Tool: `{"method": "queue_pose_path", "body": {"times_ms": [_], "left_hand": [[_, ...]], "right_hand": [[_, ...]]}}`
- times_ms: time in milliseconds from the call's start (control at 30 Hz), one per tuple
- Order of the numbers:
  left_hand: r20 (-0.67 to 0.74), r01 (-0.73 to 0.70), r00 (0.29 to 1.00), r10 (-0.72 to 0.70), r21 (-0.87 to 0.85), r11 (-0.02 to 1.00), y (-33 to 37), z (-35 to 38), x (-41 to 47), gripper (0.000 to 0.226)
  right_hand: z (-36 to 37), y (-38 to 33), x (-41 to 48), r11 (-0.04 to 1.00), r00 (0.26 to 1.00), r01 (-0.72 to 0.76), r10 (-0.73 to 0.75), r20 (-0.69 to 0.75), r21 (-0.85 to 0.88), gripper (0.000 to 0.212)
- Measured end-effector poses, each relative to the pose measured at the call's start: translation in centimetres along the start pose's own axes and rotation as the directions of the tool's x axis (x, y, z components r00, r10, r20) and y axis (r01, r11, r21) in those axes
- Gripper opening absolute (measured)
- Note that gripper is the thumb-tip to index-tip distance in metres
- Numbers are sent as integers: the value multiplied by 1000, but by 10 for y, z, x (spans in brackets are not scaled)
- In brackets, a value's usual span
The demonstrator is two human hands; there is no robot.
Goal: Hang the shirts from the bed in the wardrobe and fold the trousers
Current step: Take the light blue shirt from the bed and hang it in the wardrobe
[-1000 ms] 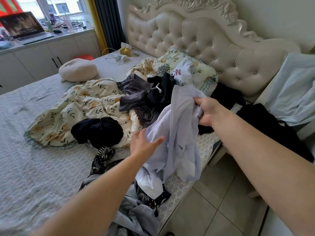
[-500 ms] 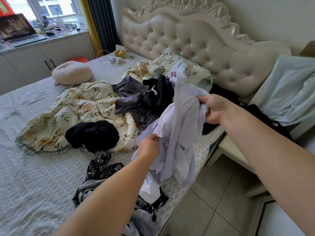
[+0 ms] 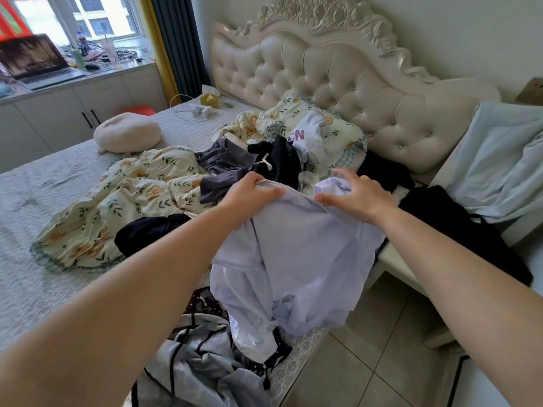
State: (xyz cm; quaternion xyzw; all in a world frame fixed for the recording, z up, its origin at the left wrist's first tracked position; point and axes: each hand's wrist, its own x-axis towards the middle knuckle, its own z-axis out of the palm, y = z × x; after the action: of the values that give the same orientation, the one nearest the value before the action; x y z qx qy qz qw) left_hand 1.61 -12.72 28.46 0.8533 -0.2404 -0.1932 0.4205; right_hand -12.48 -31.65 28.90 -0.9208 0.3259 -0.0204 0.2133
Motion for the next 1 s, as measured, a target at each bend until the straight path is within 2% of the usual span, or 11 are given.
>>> {"method": "queue_pose_path", "body": {"times_ms": [67, 100, 167, 300, 367, 433, 500, 667, 767, 867, 1000], "left_hand": [[25, -82, 997, 78, 205, 975, 7, -3, -1, 42], [16, -149, 989, 150, 275, 950, 11, -2, -3, 37], [-31, -253, 962, 272, 280, 926, 19, 4, -10, 15], [-59, -308, 942, 329, 232, 923, 40, 9, -20, 22], [-31, -348, 930, 365, 240, 906, 50, 9, -22, 24], [-18, -392, 913, 407, 238, 889, 58, 9, -25, 25], [-30, -407, 905, 425, 230, 884, 62, 7, -25, 26], [-156, -358, 903, 400, 243, 902, 48, -11, -20, 24], [-280, -262, 886, 370, 355, 897, 26, -33, -12, 26], [-265, -145, 908, 324, 527, 838, 0, -53, -7, 19], [-230, -55, 932, 279, 673, 737, -29, -59, -15, 25]], "right_hand": [[-1, -5, 2, 980, 999, 19, -28, -46, -198, 92], [0, -7, 2, 969, 998, 15, -29, -54, -248, 90], [2, -11, 2, 954, 999, 17, -25, -22, -299, 95], [7, -19, -2, 923, 1000, 22, -22, 5, -385, 94], [10, -24, -4, 925, 985, 69, -123, -121, -374, 74], [14, -29, -3, 910, 921, 197, -299, -249, -365, 49], [14, -31, -2, 919, 882, 238, -340, -326, -315, 28], [4, 0, 0, 985, 927, 76, -128, -353, -156, 15], [-5, 31, -4, 995, 943, -56, 25, -333, -84, 18], [-20, 50, -5, 987, 937, -161, 161, -310, 25, 26], [-35, 53, 4, 980, 940, -182, 196, -278, 75, 28]]}}
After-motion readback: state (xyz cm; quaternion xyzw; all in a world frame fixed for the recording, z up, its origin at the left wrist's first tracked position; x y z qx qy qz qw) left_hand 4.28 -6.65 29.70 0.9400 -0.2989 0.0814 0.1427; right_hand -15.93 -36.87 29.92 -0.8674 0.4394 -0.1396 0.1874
